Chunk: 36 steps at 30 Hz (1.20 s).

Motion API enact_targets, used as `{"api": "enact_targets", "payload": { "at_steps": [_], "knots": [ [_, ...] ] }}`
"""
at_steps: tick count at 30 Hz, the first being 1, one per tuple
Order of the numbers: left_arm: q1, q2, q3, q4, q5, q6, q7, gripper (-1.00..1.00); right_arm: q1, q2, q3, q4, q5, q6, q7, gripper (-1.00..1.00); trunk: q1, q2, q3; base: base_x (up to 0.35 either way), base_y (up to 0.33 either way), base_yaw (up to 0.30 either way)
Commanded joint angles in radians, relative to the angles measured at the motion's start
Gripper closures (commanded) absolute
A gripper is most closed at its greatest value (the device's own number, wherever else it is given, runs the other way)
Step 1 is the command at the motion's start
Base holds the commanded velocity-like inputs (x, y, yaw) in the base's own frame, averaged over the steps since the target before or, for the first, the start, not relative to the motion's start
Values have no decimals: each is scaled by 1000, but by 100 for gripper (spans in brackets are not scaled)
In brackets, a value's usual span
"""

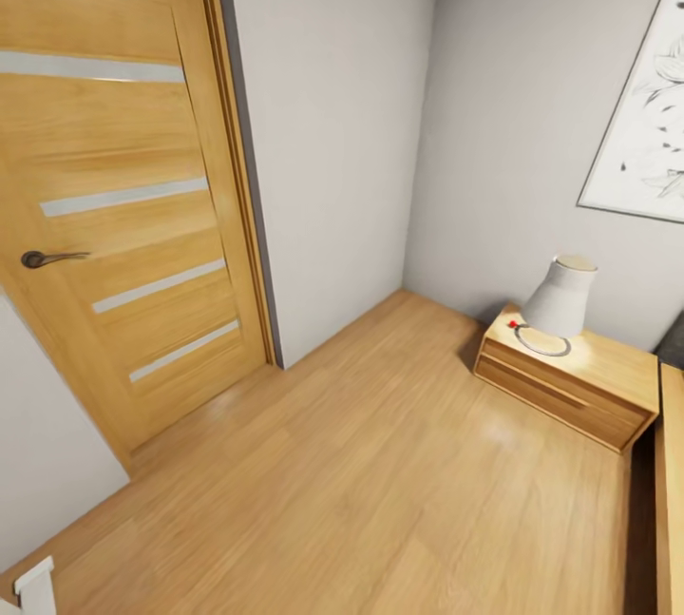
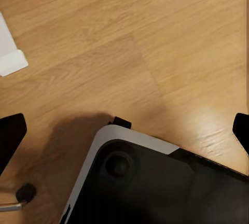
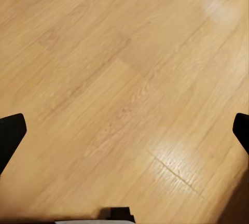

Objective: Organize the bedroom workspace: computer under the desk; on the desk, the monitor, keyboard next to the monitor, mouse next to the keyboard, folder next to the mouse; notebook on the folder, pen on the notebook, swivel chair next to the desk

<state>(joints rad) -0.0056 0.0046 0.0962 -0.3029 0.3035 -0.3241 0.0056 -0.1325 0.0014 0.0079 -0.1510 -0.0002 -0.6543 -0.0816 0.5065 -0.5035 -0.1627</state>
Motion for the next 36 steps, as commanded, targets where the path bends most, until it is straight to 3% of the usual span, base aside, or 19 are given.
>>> {"api": "enact_targets", "payload": {
  "at_steps": [1,36],
  "knots": [
    [-1,0,-1,0,5,-3,1,-100,-1,0,1,1,0,-3,-4,-100,1,-1,-2,322,0,0],
    [-1,0,-1,1,7,5,3,-100,-1,1,1,0,0,-8,-4,-100,1,-1,-2,321,-17,0]
  ]
}}
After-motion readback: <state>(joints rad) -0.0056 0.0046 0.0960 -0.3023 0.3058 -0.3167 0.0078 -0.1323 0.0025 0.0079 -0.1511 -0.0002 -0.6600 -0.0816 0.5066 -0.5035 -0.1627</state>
